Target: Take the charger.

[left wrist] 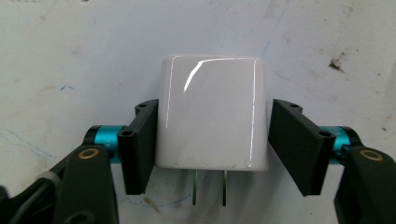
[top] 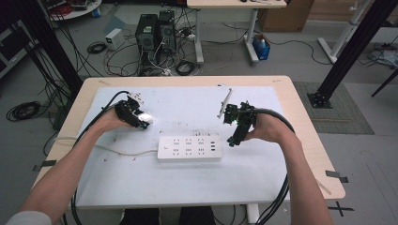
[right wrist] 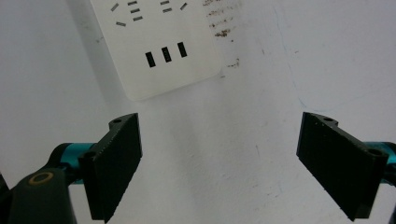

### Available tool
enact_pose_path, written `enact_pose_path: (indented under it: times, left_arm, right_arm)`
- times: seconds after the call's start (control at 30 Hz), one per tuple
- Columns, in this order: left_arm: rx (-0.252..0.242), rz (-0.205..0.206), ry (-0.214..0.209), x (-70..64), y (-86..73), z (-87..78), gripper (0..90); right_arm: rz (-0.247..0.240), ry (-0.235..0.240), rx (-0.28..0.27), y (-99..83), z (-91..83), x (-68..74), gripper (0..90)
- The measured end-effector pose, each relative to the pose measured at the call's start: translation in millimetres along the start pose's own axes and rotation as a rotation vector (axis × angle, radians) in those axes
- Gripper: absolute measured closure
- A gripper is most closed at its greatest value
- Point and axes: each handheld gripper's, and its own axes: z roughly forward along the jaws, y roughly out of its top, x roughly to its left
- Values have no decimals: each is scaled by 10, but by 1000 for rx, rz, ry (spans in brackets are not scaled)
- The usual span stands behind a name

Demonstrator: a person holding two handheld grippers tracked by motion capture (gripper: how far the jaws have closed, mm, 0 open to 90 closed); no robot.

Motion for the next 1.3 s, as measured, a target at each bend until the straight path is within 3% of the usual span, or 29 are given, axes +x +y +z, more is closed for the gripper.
enact_pose_path:
  times: [0.33,0.83,1.3]
  left_arm:
    - [3,12,10,7,-1,-8,421]
    - [12,50,29,-61,42,-25,426]
    - [-43,108,81,-269,159,-359,425]
  right_arm:
    - [-1,4,8,14,21,-3,135]
    - [4,2,-1,2,2,-6,136]
    - [18,0,4,26,-7,-11,136]
